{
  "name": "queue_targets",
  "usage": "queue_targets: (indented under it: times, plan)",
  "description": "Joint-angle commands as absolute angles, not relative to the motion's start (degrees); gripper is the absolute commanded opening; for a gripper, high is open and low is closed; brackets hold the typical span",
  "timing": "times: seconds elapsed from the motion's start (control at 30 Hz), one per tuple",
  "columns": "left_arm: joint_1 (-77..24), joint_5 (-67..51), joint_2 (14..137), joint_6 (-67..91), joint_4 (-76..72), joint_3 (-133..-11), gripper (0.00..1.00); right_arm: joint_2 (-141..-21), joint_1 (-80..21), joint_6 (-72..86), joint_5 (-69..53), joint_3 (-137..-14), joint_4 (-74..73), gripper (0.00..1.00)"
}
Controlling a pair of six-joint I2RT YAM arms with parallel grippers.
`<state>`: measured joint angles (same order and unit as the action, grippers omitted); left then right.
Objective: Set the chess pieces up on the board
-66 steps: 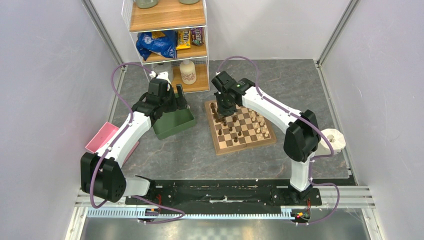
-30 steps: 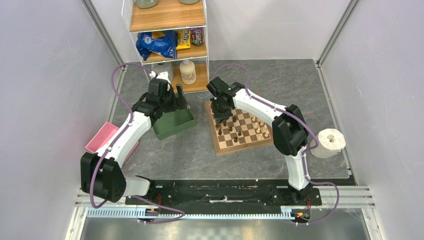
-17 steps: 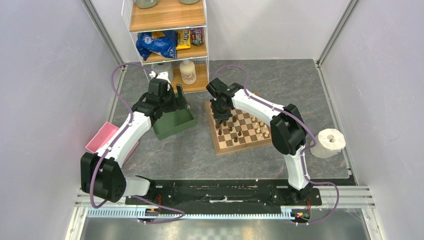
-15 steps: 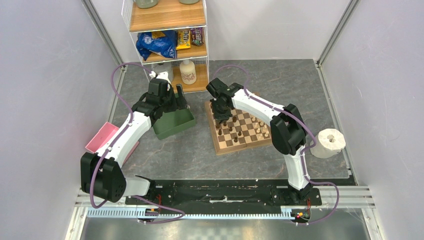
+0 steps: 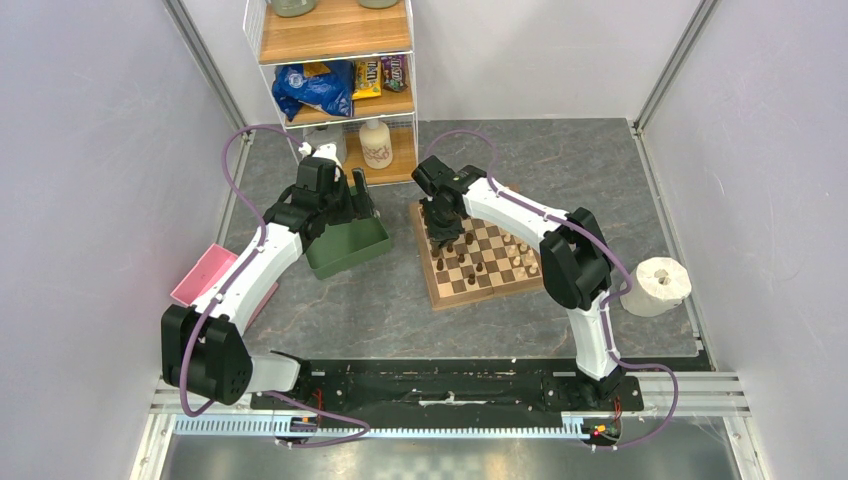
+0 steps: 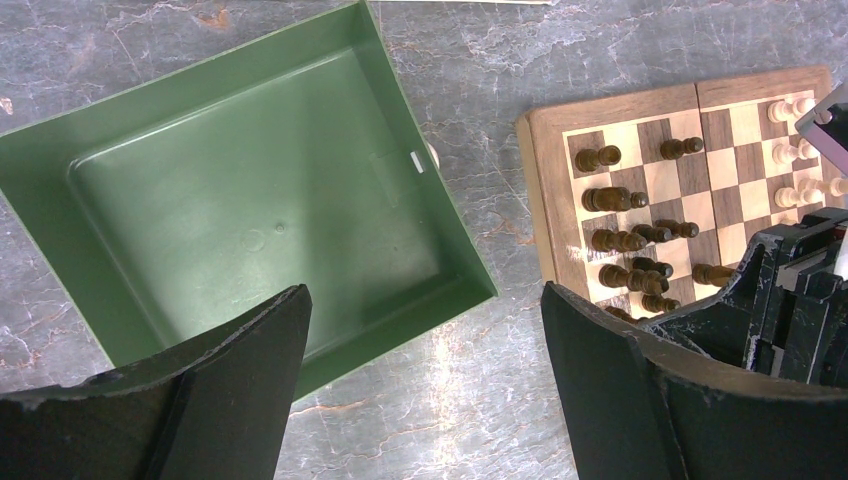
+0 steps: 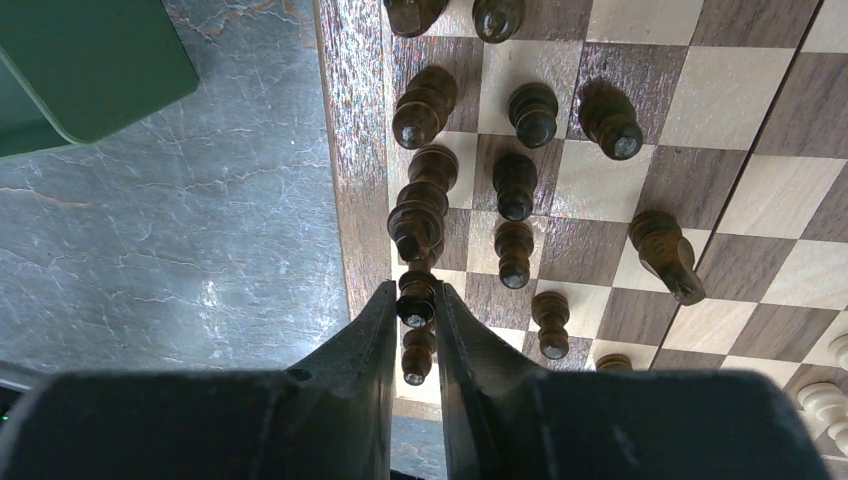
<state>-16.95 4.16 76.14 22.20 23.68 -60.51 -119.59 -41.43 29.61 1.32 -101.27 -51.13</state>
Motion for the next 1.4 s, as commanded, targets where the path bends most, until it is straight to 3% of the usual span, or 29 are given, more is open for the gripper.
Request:
queue_targets:
  times: [0.0,0.5,0.77,1.27,1.37]
  plan:
    - [-16.7,4.1,76.2,23.3,21.8,-60.6,0.92,-120.0,-41.7,28.5,1.9,-103.2,-52.3,0.28]
    - [-16.7,4.1,75.8,23.4,21.9,-60.6,0.92,-111.1,-40.2,28.1,8.6,-102.2,-52.8,0.50]
    - [-16.7,3.6,75.8,23.5,21.7,-60.6,0.92,-110.6,-33.8,29.0,7.9,-96.8,-51.1,0.50]
    - [-16.7,4.5,75.6,23.2,22.0,-60.6,0.92,-116.3,-33.4,26.5,7.4,-96.6,-50.2,0.49]
    - [-16.7,4.4,75.7,23.2,21.9,-60.6,0.92,-117.4,-33.4,26.3,7.5,-96.5,-50.1,0.46]
